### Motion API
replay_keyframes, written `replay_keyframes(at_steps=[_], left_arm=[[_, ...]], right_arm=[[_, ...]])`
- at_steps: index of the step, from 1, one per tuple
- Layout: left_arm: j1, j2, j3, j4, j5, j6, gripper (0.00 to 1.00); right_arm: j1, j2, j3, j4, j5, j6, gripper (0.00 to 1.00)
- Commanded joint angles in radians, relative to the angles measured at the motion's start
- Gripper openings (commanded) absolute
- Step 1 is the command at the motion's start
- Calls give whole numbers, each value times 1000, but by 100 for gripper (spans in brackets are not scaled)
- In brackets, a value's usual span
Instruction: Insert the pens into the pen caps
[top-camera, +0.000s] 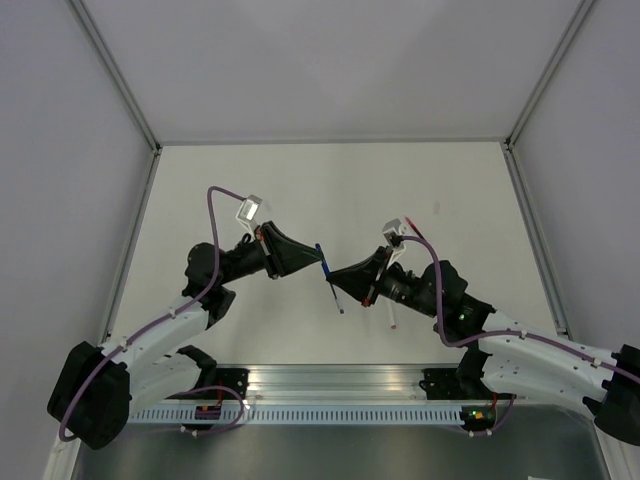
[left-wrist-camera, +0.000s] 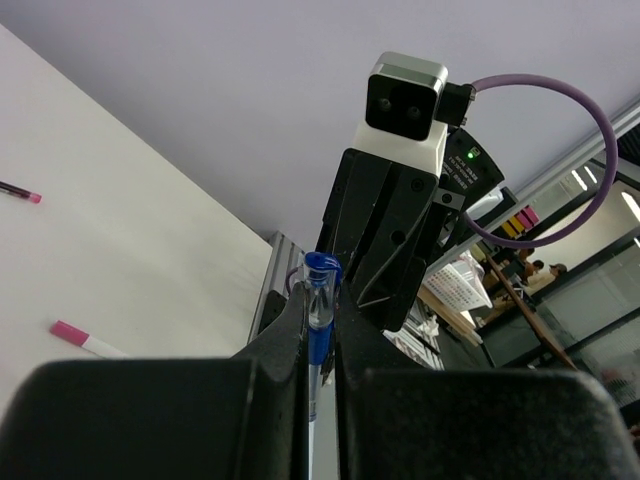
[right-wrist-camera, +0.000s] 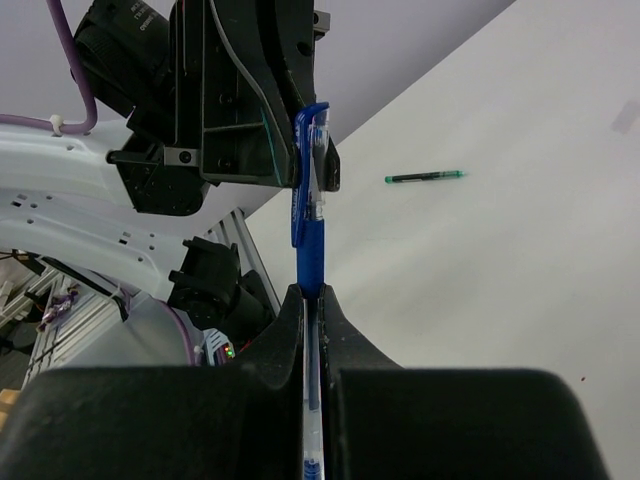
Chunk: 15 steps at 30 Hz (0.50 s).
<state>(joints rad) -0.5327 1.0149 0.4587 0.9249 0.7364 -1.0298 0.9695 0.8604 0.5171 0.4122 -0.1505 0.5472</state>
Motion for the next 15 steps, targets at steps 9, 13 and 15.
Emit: replay_keyframes(at_steps=[9,13,15], left_arm=[[-15,4,-25,134,95,-1,2],[-15,-2,-25,126,110,7,4],[-15,-6,-17,120,116,5,18]], right_arm=[[3,22,40,88,54,-18,0],[3,26,52,82,60,-30,0],[3,31,55,85,48,-32,0]])
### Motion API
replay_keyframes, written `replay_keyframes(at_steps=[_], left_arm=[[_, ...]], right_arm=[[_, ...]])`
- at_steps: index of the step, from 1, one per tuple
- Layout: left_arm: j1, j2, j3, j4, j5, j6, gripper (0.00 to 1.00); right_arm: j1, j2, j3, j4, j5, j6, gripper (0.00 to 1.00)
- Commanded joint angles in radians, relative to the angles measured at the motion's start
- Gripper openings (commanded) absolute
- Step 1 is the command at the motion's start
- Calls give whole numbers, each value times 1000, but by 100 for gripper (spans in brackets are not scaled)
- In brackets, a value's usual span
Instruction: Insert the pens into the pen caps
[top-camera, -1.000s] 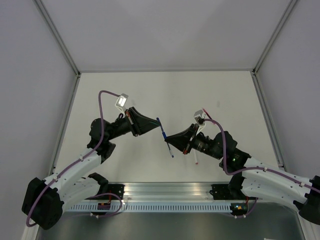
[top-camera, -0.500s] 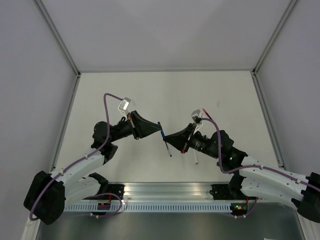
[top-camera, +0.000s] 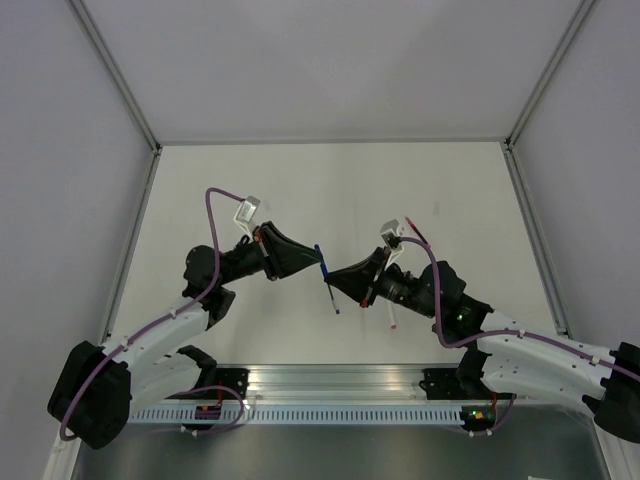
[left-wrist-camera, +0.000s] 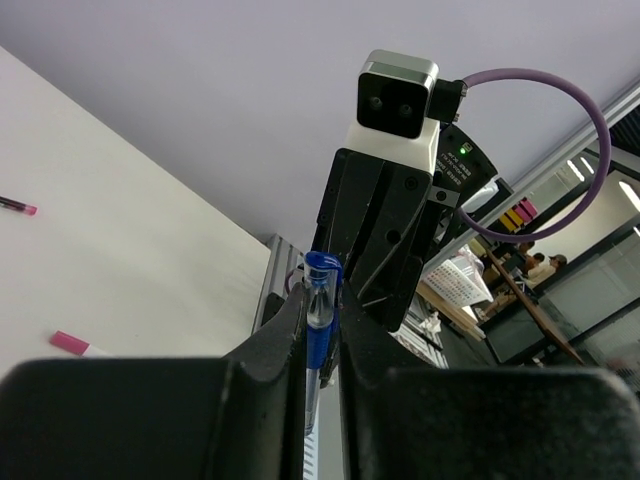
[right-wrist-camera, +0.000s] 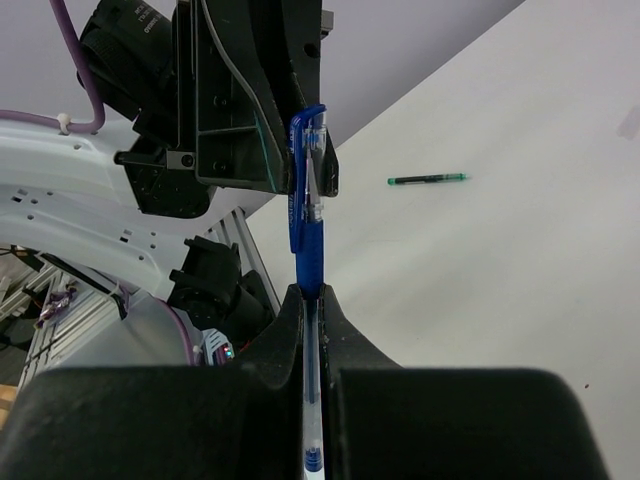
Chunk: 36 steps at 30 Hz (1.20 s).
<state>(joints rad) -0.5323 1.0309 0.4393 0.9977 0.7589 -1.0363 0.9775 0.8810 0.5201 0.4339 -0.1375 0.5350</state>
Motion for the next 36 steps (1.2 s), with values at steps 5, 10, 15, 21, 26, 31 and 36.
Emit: replay_keyframes(at_steps=[5,10,15,21,26,31,36], left_arm=[[-15,-41,29,18,106,16,40],[-15,-89,53,-47,106,47,54],[-15,-115,46,-90,103,65,60],[-15,-101,9,-53,114,58,61],[-26,-80,1,-7,135,50,61],[-35,-42,9,10,143,59,61],[-47,1,4,54,157,61,61]], right_arm=[[-5,4,46,75,18,-20,0],[-3,-13,37,77,22,-21,0],[-5,-36,31,97,33,-13,0],[-3,-36,17,178,56,8,0],[-3,-7,24,250,69,17,0],[-5,33,32,295,61,39,0],[-5,68,35,339,67,42,0]])
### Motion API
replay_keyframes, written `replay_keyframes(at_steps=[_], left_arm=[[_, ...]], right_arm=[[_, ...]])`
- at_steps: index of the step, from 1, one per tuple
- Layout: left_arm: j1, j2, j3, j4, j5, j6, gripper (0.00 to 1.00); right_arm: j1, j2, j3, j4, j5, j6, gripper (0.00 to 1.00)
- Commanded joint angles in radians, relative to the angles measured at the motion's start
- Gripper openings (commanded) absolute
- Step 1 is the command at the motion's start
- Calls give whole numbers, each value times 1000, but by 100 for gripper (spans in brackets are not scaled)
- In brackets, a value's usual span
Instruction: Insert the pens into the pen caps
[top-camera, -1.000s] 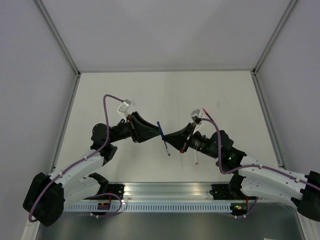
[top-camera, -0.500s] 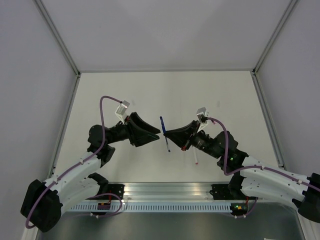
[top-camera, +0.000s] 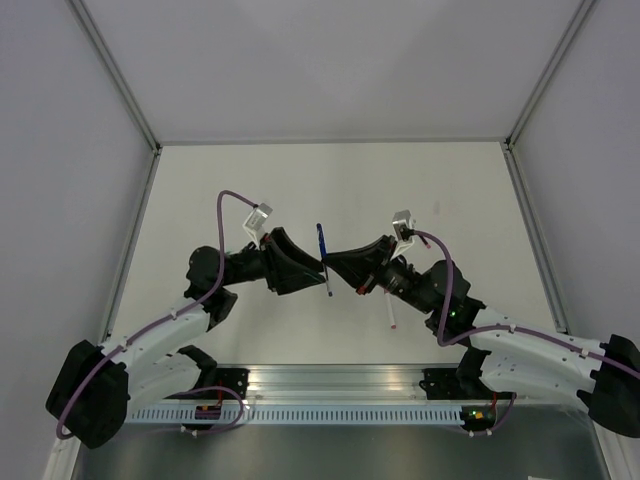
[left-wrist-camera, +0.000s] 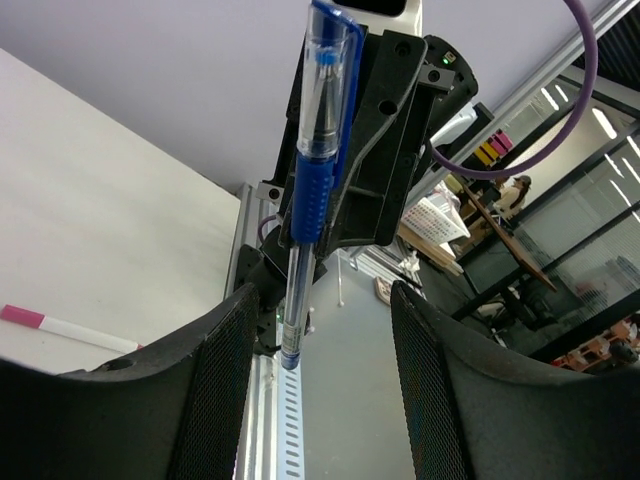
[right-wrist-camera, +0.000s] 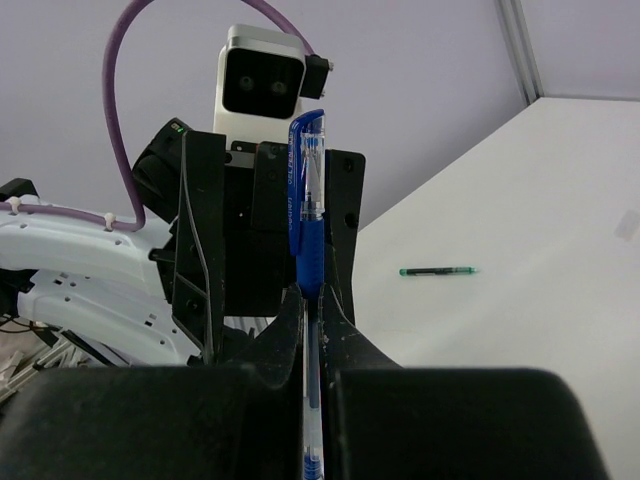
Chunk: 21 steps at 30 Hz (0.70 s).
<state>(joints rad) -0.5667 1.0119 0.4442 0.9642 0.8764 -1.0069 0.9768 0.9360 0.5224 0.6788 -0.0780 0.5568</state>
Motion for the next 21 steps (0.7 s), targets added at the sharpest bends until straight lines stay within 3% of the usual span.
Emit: replay_keyframes(at_steps=[1,10,13,14,16,17,21], left_arm=[[-16,39,1,96,42,33,61],[-30,100,11,148,68,25,51],[-35,109,22,148,75,27,40],[-36,111,25,146,78,27,28],[-38,114,34,140,81,25,17],[-38,113,36,131,79,28,4],[-38,108,41,110,81,39,2]], right_arm=[[-4,17,31,106,14,18,0],[-4,53,24,156,30,23,0],[-4,69,25,163,23,23,0],[-3,73,25,162,21,23,0],[-3,81,24,163,17,23,0],[-4,81,22,163,15,22,0],[-4,84,22,142,7,15,0]])
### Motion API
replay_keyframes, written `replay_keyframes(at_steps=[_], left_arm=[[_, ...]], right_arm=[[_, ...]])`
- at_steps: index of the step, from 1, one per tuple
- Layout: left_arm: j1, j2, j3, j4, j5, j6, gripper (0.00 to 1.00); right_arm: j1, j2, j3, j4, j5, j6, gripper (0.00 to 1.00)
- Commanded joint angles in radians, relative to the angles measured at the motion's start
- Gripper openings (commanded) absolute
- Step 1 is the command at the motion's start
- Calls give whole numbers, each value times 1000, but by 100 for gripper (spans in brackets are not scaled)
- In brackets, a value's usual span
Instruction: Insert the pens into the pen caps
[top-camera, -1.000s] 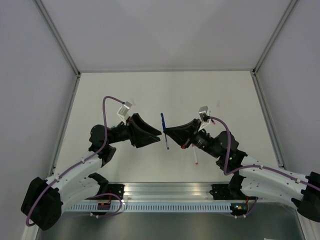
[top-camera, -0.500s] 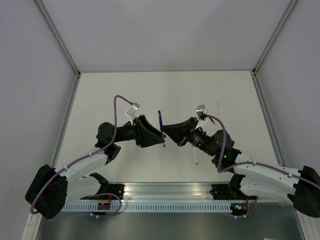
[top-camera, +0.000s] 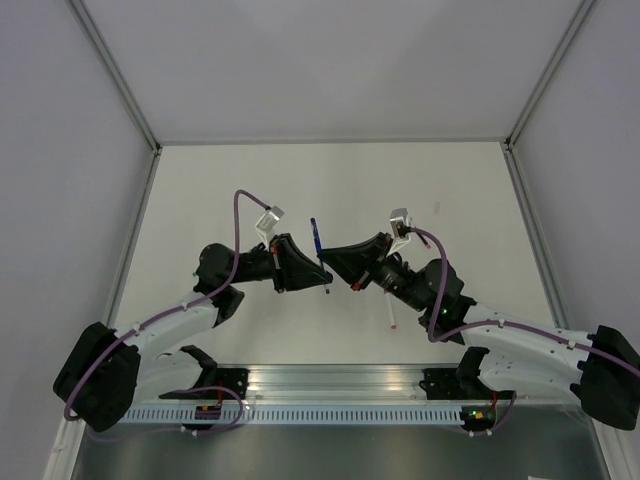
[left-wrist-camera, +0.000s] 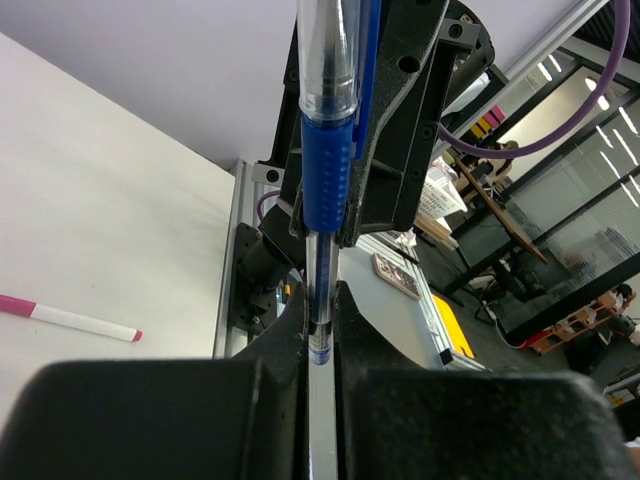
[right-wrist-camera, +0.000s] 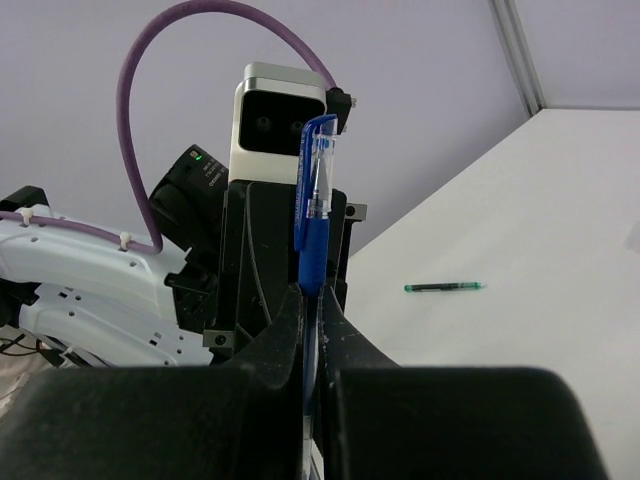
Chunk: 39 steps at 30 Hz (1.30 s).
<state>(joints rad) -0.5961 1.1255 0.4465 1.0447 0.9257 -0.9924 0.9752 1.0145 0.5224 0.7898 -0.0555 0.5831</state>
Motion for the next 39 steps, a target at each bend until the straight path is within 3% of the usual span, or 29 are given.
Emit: replay_keyframes(at_steps=[1,2,6,8,11,17,20,28,39], left_arm=[[-8,-10,38,22,32,29,2],[-8,-13,41,-7,30,35,2],[-8,-47,50,-136,10,122,2],[-8,-73,58,-198,-17,156,2],[-8,-105,73,-303,-34,215,2],[-8,-165,83,-498,-89,340,2],[-7,-184,83,-577,-110,388,2],[-8,-199,63,-592,-103,402,2],[-10,-220,46,-578,-82,397,2]], right_arm=[[-3,3,21,14,-15,-12,1],[-3,-4,21,-1,-12,-22,10],[-1,-60,27,-96,-6,-68,22],[-3,-88,27,-155,6,-81,38],[-1,-137,44,-250,9,-112,51],[-1,-192,129,-446,-12,-172,67],[-3,-185,195,-515,23,-181,68],[-3,-30,414,-671,94,-206,67],[-3,108,508,-692,123,-221,60]])
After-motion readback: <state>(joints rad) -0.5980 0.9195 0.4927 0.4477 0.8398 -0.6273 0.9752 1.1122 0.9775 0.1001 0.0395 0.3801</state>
